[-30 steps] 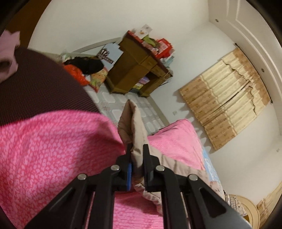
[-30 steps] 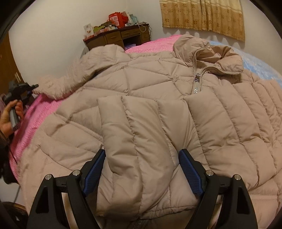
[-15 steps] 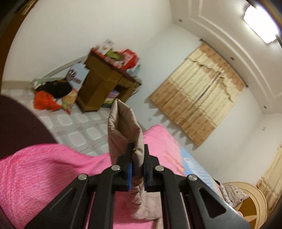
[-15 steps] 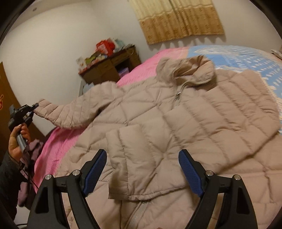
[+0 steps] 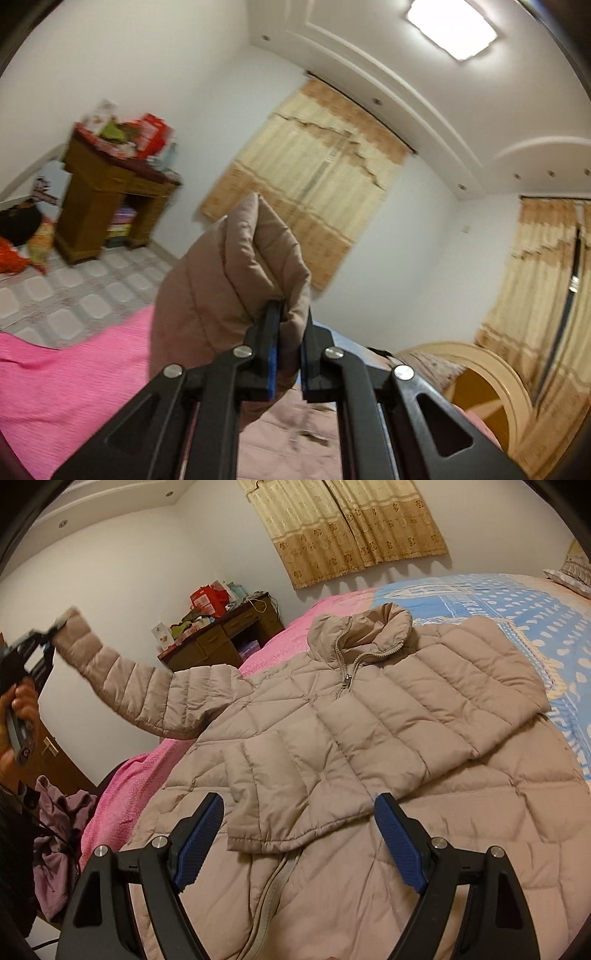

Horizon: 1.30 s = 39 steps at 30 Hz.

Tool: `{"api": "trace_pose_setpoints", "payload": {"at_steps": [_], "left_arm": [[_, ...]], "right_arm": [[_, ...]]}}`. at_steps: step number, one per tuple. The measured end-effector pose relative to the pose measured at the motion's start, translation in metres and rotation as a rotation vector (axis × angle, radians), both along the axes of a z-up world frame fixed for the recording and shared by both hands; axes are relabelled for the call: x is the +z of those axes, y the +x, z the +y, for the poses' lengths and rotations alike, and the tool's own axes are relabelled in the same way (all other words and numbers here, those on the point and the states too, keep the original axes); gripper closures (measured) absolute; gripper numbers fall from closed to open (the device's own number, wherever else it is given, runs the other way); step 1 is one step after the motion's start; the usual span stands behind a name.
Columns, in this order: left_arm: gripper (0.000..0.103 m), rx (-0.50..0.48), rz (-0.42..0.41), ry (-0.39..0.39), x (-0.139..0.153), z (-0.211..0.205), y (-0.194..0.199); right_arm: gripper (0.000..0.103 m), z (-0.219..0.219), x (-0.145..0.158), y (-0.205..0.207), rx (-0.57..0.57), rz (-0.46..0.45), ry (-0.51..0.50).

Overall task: Fold large clothes
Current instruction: 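Lift the sleeve with the left tool and fold it across the jacket, then open the left tool to release the sleeve onto the jacket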

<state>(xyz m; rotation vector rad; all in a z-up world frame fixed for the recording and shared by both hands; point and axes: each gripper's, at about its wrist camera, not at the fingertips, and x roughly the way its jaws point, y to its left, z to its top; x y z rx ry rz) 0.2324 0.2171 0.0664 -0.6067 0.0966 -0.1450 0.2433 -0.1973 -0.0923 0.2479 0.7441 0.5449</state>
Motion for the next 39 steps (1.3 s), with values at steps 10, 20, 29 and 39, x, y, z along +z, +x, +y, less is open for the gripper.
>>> {"api": "trace_pose_setpoints", "payload": {"at_steps": [10,20,29,39], "left_arm": [[0.095,-0.229,0.029,0.070,-0.016,-0.108,0.038],[0.095,-0.498,0.186,0.266,-0.083,-0.222,0.053],[0.081,-0.592,0.321,0.451,-0.116,-0.244,0.033],[0.000,-0.447,0.210,0.494,-0.077,-0.202,0.005]], "right_arm": [[0.019,-0.023,0.007,-0.023,-0.038,-0.028,0.042],[0.019,-0.073,0.001,-0.048,-0.179,-0.047,0.065],[0.019,-0.094,-0.035,-0.044,-0.249,0.020,0.077],[0.019,-0.099,-0.029,-0.043,-0.279,0.014,0.092]]}}
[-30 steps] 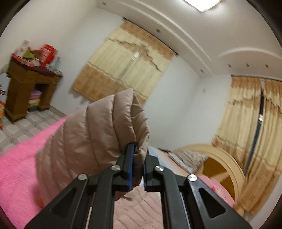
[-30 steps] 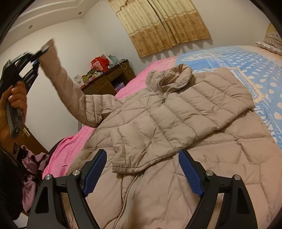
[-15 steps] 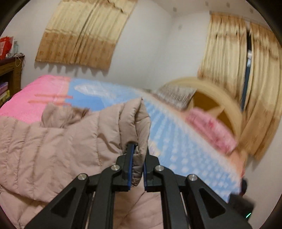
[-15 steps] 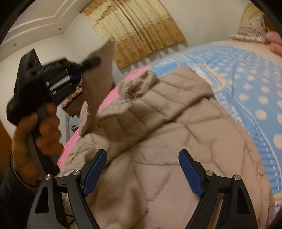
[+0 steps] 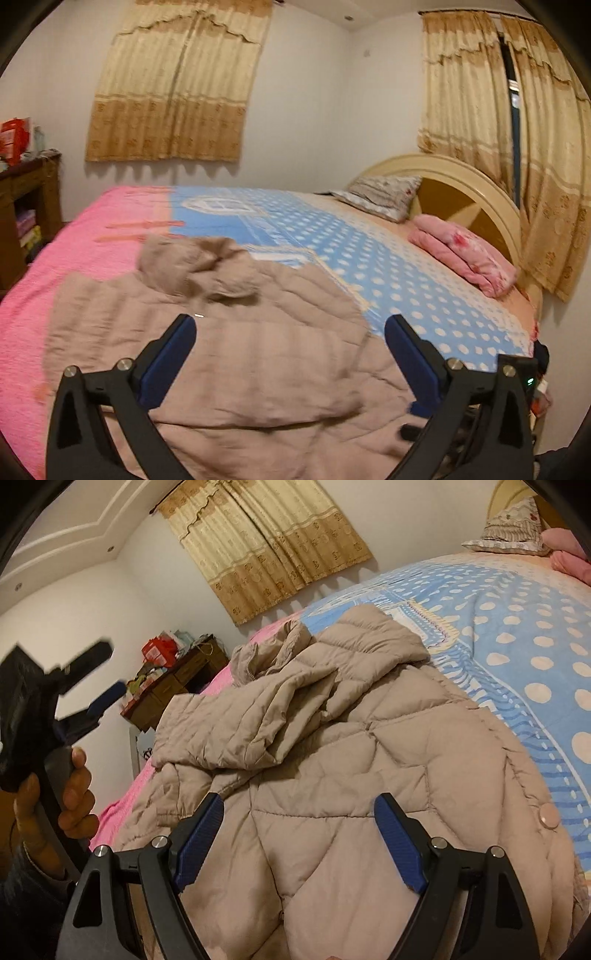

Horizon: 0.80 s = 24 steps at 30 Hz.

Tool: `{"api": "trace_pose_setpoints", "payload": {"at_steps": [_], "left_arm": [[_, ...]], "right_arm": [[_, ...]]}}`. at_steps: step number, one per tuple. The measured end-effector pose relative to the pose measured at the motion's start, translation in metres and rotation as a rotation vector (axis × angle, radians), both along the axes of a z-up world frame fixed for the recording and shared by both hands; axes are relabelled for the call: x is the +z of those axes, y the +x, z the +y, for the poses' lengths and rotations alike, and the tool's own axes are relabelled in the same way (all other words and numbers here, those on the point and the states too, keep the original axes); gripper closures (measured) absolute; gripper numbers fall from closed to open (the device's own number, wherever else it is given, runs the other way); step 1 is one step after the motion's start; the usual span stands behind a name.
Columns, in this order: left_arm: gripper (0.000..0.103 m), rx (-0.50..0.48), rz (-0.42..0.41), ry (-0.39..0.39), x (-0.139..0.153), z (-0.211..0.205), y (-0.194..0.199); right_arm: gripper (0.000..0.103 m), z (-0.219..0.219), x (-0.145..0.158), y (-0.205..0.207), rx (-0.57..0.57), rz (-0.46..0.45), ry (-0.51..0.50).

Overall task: Fold large clothes
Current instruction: 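Open the left tool to release the sleeve onto the jacket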

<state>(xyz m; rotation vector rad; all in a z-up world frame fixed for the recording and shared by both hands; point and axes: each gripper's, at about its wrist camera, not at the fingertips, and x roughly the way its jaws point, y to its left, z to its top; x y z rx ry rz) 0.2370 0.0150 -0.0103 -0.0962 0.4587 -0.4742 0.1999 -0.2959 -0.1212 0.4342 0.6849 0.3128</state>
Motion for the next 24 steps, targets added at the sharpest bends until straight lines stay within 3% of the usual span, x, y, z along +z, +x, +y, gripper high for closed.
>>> {"api": "trace_pose_setpoints", "payload": {"at_steps": [4,9,12,16,20,24], "left_arm": [[0.000,0.170,0.010,0.101,-0.020,0.035,0.037],[0.000,0.479,0.137,0.346,-0.066,0.087,0.106],[0.000,0.569,0.255,0.344,-0.091,0.116,0.137],[0.000,0.593,0.436,0.302,-0.123,0.133,0.163],[0.000,0.607,0.461,0.312,-0.137,0.131,0.165],[0.000,0.632,0.486,0.230,-0.147,0.139,0.161]], "right_arm": [[0.019,0.009,0.023,0.002,0.007,-0.028,-0.030],[0.019,0.044,0.070,0.036,0.083,-0.070,-0.146],[0.019,0.075,0.080,0.076,0.148,-0.041,-0.233],[0.019,0.106,0.054,0.125,0.203,0.084,-0.355],[0.019,0.114,0.007,0.140,0.221,0.190,-0.412],[0.019,0.120,-0.014,0.125,0.216,0.142,-0.474]]}}
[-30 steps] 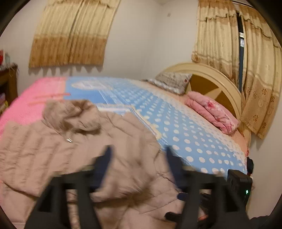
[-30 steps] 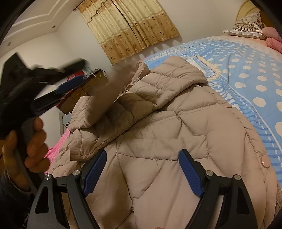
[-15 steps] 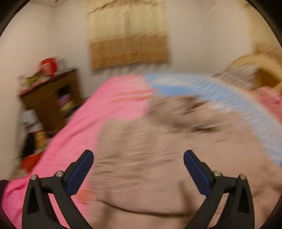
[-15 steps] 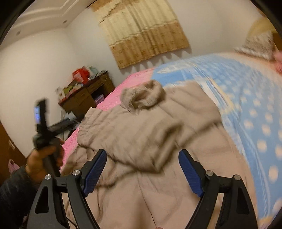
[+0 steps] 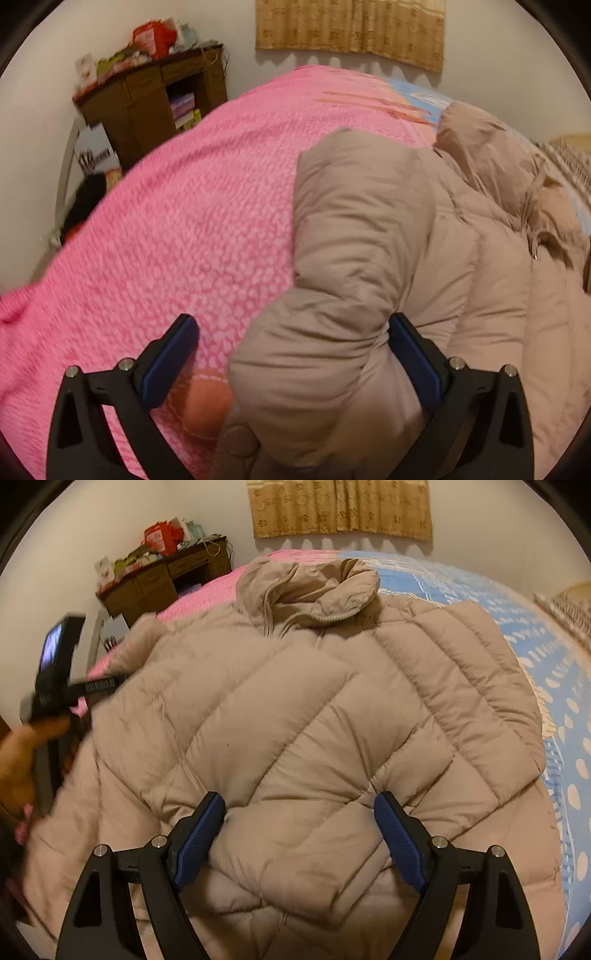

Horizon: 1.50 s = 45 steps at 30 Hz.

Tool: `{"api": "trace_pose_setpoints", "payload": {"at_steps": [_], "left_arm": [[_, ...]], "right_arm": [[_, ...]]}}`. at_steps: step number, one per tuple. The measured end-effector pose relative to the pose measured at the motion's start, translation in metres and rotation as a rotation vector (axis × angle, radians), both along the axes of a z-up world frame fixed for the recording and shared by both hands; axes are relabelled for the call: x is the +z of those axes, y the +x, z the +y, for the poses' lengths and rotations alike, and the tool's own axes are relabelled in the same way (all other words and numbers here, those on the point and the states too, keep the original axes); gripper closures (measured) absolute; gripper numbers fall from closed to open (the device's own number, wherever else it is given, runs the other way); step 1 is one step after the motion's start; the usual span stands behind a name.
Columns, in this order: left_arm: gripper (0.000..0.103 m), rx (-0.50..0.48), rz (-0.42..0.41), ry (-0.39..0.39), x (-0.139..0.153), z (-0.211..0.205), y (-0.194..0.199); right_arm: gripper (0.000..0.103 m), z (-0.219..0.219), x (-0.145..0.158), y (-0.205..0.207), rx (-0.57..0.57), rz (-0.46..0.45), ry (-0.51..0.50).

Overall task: Fold large clothes
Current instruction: 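Open the left tool to release the sleeve onto the jacket, then move both tools to the jacket's hood end and close on it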

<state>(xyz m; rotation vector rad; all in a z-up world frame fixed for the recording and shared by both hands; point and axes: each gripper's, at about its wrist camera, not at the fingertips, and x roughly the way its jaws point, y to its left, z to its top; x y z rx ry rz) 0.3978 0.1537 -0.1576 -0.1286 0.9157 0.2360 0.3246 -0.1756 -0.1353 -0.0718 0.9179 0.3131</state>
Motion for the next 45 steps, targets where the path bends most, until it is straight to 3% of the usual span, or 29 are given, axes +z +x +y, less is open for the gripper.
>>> {"api": "trace_pose_setpoints", "payload": {"at_steps": [3,7,13,19,23,27,34,37,41,45], "left_arm": [[0.000,0.008,0.003,-0.052,0.001,0.006,-0.001],[0.000,-0.002,-0.016,-0.039,0.007,-0.003,-0.004],[0.000,0.066,-0.182,-0.060,0.044,0.002,-0.028],[0.000,0.102,-0.011,-0.092,0.002,0.019,0.005],[0.000,0.086,-0.038,-0.032,0.008,0.009,0.001],[0.000,0.083,-0.117,-0.041,0.031,0.000,-0.024],[0.000,-0.043,-0.256,-0.053,0.095,-0.022,-0.039],[0.000,-0.138,-0.246,-0.068,0.111,-0.049,-0.019],[0.000,-0.200,-0.242,-0.033,0.120,-0.094,0.001],[0.000,-0.230,-0.219,-0.052,0.123,-0.127,0.033]], "right_arm": [[0.019,-0.005,-0.008,0.002,-0.019,0.008,0.023],[0.019,-0.001,-0.009,0.002,-0.025,0.015,-0.006],[0.019,0.000,-0.009,-0.001,-0.034,0.000,-0.013],[0.019,0.000,-0.009,-0.004,-0.039,-0.019,-0.007],[0.018,-0.001,-0.008,-0.007,-0.045,-0.029,-0.002],[0.018,-0.003,-0.007,-0.011,-0.046,-0.033,0.009],[0.017,-0.014,-0.004,-0.010,-0.036,-0.026,0.097],[0.017,-0.014,-0.004,-0.012,-0.039,-0.038,0.102],[0.017,-0.015,-0.003,-0.015,-0.045,-0.049,0.112],[0.017,-0.019,-0.003,-0.016,-0.046,-0.054,0.143]]}}
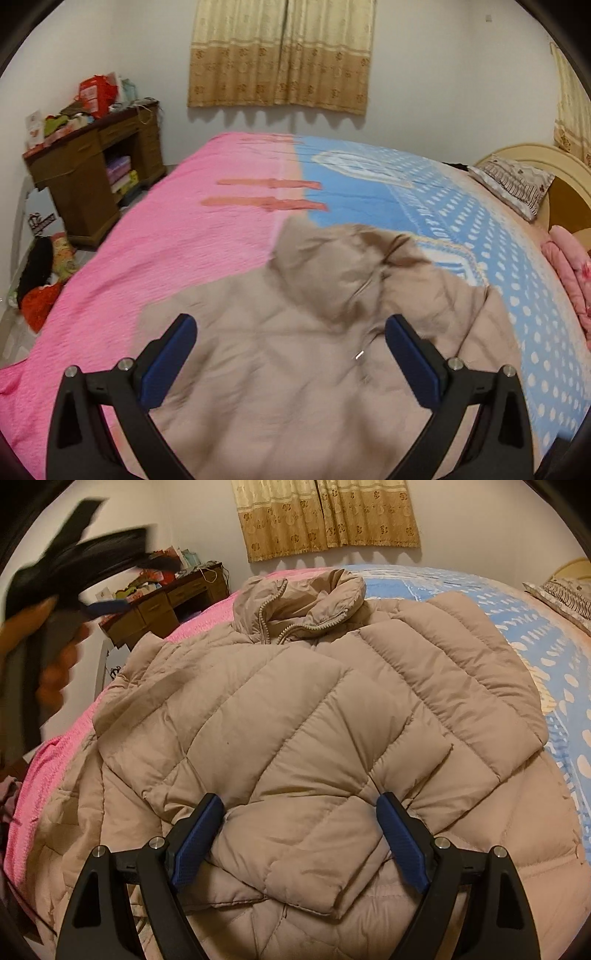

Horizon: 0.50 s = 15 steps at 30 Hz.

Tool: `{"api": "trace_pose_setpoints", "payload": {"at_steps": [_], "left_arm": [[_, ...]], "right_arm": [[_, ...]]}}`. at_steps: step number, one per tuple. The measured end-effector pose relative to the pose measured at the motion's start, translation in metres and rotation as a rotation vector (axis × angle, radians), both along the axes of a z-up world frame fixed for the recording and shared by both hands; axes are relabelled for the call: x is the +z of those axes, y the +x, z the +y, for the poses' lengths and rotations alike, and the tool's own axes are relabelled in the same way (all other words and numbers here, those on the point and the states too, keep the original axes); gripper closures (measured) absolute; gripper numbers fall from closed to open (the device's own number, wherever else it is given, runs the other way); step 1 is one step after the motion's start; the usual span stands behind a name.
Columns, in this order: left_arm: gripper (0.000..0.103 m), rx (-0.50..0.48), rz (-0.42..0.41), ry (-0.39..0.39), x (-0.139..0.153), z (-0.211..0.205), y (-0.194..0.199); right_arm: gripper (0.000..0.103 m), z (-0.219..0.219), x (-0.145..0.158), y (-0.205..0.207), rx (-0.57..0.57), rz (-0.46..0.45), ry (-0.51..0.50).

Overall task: Fold large clothes
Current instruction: 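Move both tools to the jacket's hood end and close on it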

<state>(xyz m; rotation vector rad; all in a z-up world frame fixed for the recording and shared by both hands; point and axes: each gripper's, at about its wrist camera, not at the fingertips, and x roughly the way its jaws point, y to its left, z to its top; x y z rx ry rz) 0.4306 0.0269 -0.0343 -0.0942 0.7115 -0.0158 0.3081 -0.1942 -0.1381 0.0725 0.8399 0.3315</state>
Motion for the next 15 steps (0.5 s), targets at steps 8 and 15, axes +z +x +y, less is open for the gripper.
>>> {"api": "trace_pose_setpoints", "payload": {"at_steps": [8,15], "left_arm": [[0.000,-0.004,0.038,0.045,-0.005,-0.050,0.080],[0.000,0.059,0.094,0.284,-0.030,-0.061,0.121]], "right_arm": [[0.016,-0.012,0.001,0.002,0.003,-0.007,0.104],[0.016,-0.022,0.001,0.002,0.011,-0.007,0.191]]}}
